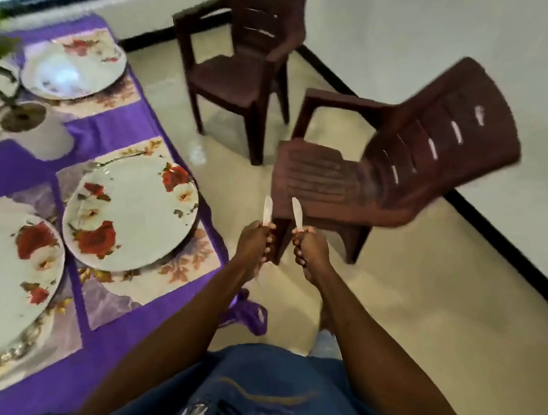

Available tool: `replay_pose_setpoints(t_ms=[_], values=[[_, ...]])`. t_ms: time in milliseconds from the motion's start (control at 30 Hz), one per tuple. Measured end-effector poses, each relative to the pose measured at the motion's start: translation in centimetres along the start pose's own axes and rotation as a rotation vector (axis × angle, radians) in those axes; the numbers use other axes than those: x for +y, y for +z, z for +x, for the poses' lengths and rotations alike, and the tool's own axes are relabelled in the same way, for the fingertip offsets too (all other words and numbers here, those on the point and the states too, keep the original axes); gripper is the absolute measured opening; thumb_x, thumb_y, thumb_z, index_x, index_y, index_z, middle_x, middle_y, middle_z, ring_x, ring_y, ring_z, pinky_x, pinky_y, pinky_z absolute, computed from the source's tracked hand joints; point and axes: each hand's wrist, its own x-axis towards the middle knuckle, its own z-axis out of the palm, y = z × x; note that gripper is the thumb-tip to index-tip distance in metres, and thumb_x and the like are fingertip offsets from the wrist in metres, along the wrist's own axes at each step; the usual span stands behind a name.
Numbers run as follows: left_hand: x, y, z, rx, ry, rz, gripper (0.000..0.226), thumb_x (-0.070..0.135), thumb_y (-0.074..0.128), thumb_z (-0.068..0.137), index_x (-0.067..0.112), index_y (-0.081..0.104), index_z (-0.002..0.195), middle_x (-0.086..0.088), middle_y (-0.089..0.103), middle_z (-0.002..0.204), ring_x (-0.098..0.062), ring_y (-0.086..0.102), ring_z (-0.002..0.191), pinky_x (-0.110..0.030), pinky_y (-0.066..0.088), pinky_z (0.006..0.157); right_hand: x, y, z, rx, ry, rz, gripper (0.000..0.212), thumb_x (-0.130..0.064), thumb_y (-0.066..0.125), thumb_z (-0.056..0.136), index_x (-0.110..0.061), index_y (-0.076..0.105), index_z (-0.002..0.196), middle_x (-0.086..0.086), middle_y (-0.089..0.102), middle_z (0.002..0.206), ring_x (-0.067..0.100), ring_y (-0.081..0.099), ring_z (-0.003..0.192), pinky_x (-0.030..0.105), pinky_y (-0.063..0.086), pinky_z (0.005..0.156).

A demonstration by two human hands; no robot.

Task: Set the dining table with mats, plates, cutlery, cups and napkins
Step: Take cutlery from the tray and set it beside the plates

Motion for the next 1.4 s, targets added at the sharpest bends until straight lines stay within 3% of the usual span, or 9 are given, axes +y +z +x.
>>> replay_pose_setpoints(t_ms=[200,400,533,800,1033,1200,1400], values=[[3.4,5.0,2.4,0.329,-0.015,-0.25,0.022,0.011,0.037,0.098,0.016,0.057,0.089,0.003,0.036,0.056,-0.006,0.03,0.034,-0.015,0.021,0.035,-6.7,-3.4,7.3,-0.233,-0.005,-0.232,0.019,-0.008,0.043,0.093,-0.015,0.057,0.083,0.0,0.044,0.062,0.011,0.035,0.048,0.016,0.026,0.031],[5.2,7.0,2.9,0.486,0.005,-0.365,0.022,0.015,0.041,0.098,0.011,0.061,0.105,0.002,0.041,0.062,-0.008,0.035,0.048,-0.021,0.027,0.039,-10.5,-2.6,10.7,-0.412,-0.035,-0.373,0.021,-0.007,0.04,0.096,-0.014,0.056,0.084,-0.001,0.044,0.06,0.009,0.035,0.047,0.019,0.024,0.039],[5.9,6.0,3.2,0.618,0.049,-0.467,0.019,0.012,0.042,0.098,0.009,0.06,0.101,0.0,0.043,0.063,-0.009,0.036,0.047,-0.023,0.027,0.039,-11.2,0.0,12.3,-0.53,-0.007,-0.409,0.017,-0.008,0.042,0.096,-0.01,0.058,0.092,0.0,0.047,0.063,0.009,0.037,0.047,0.019,0.026,0.039],[6.4,1.6,5.6,0.847,0.048,-0.651,0.019,0.012,0.04,0.096,0.012,0.059,0.093,0.003,0.041,0.057,-0.007,0.033,0.04,-0.019,0.024,0.036,-11.9,7.2,14.2,-0.698,-0.046,-0.508,0.013,-0.008,0.047,0.092,-0.012,0.059,0.087,0.002,0.047,0.062,0.01,0.036,0.045,0.021,0.025,0.039],[10.0,-7.9,9.4,1.01,0.021,-0.707,0.02,0.014,0.044,0.095,0.008,0.063,0.1,-0.004,0.05,0.065,-0.013,0.04,0.047,-0.023,0.03,0.04,-14.3,18.6,15.7,-0.828,-0.107,-0.639,0.02,-0.007,0.041,0.095,-0.012,0.059,0.088,0.003,0.05,0.062,0.012,0.038,0.045,0.023,0.027,0.041],[11.2,-13.0,9.8,1.065,0.069,-0.794,0.022,0.011,0.041,0.096,0.009,0.062,0.102,-0.001,0.042,0.06,-0.01,0.033,0.042,-0.019,0.024,0.039,-15.2,27.0,16.1,-0.89,-0.172,-0.717,0.017,-0.008,0.042,0.096,-0.007,0.059,0.094,0.006,0.054,0.066,0.013,0.044,0.047,0.026,0.031,0.042],[11.4,-15.5,9.9,1.129,0.051,-0.867,0.022,0.014,0.04,0.097,0.01,0.061,0.103,-0.001,0.043,0.063,-0.01,0.033,0.044,-0.019,0.024,0.04,-14.7,33.1,15.9,-0.938,-0.3,-0.82,0.013,-0.008,0.055,0.09,-0.006,0.068,0.095,0.007,0.066,0.081,0.019,0.059,0.069,0.025,0.041,0.053]])
